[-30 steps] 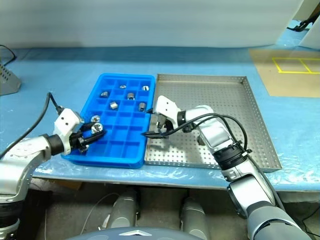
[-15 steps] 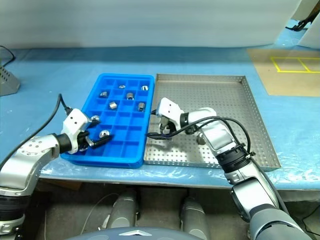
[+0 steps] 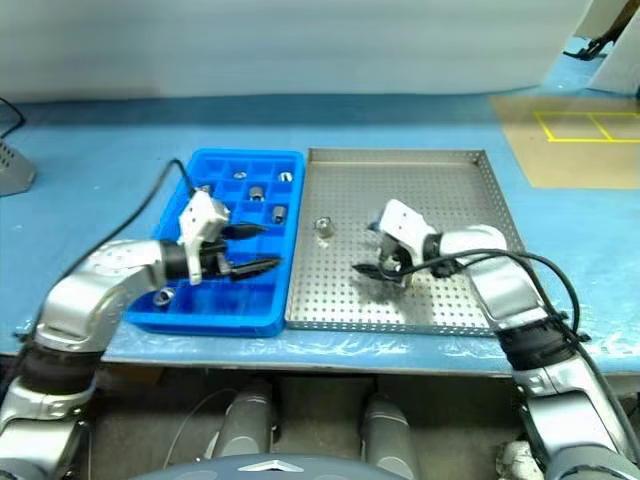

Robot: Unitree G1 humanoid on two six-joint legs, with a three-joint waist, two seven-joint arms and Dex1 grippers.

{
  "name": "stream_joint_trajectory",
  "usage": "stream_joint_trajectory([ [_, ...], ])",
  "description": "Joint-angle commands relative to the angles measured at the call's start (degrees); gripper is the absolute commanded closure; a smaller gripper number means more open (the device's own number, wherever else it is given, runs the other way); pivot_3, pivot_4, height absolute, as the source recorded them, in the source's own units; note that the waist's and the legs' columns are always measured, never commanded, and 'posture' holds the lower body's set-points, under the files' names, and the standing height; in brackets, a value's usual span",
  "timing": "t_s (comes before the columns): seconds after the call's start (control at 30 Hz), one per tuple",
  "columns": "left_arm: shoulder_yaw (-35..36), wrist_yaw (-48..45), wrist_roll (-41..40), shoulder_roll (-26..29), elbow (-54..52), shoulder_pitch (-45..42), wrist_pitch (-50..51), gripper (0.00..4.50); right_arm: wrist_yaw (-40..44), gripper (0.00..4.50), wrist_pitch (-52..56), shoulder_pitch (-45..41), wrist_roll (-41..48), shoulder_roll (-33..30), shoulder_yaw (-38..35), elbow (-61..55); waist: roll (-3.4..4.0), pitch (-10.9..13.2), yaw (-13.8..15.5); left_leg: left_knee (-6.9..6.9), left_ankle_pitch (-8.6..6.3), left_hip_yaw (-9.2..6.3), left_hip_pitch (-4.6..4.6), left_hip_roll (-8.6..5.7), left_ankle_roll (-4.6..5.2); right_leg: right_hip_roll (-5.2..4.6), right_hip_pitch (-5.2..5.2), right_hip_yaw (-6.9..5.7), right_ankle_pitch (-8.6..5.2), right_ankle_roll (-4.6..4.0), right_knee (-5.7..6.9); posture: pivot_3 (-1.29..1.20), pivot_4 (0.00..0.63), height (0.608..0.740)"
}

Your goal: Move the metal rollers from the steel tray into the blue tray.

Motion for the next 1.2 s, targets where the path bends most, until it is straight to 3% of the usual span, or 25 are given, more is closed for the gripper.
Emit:
stream_joint_trajectory([
  [0.03,-2.5,-2.2,-0.5,-2.1,2.2,-2.7,-1.7,0.41,-1.9,0.00,2.2,1.6,1.2,-1.0,-3.9,-4.4,-0.01,0.0,-1.2,0.03,-0.01,0.01,0.02,0.01,0.01,0.03,-0.03,0.05,0.02,0.00,0.02,-0.15,0.150,0.740],
  [0.3,-5.2,-4.2,0.9,-4.9,8.5,-7.5,-2.8,0.41,-6.4,0.00,3.3,7.9,0.0,-0.4,-5.1,-5.0,0.00,0.0,-3.1,0.07,-0.08,0.06,0.07,0.00,0.18,0.03,0.00,0.10,0.04,-0.02,0.02,-0.23,0.150,0.740],
  [0.83,-7.2,-4.9,4.3,-4.8,9.6,-8.3,-5.1,0.41,-8.7,0.00,2.4,9.1,-0.3,1.3,-3.3,-2.6,0.01,0.0,-4.0,0.17,-0.21,0.13,0.09,0.00,0.41,0.01,0.07,0.15,0.06,-0.01,0.01,-0.22,0.150,0.740],
  [0.93,-6.5,-5.1,4.7,-4.4,10.4,-8.2,-5.5,0.36,-8.8,0.63,1.6,8.7,-1.3,1.2,-2.4,-2.1,0.01,0.0,-4.0,0.17,-0.21,0.13,0.10,0.00,0.42,0.01,0.08,0.14,0.06,-0.02,0.01,-0.22,0.150,0.740],
  [1.13,-6.2,-5.4,5.0,-4.2,11.3,-7.8,-6.5,0.36,-8.6,2.68,0.4,7.5,-1.8,1.6,-1.7,-1.1,0.01,0.0,-4.0,0.19,-0.21,0.13,0.13,0.00,0.42,0.00,0.12,0.14,0.06,-0.02,0.02,-0.21,0.150,0.740],
  [1.2,-6.1,-5.3,5.0,-4.3,11.3,-7.7,-6.5,0.36,-9.3,2.92,0.1,7.0,-2.7,1.8,-1.6,-0.1,0.01,0.0,-4.0,0.20,-0.22,0.13,0.15,0.01,0.43,0.00,0.16,0.14,0.06,-0.02,0.01,-0.21,0.150,0.740],
])
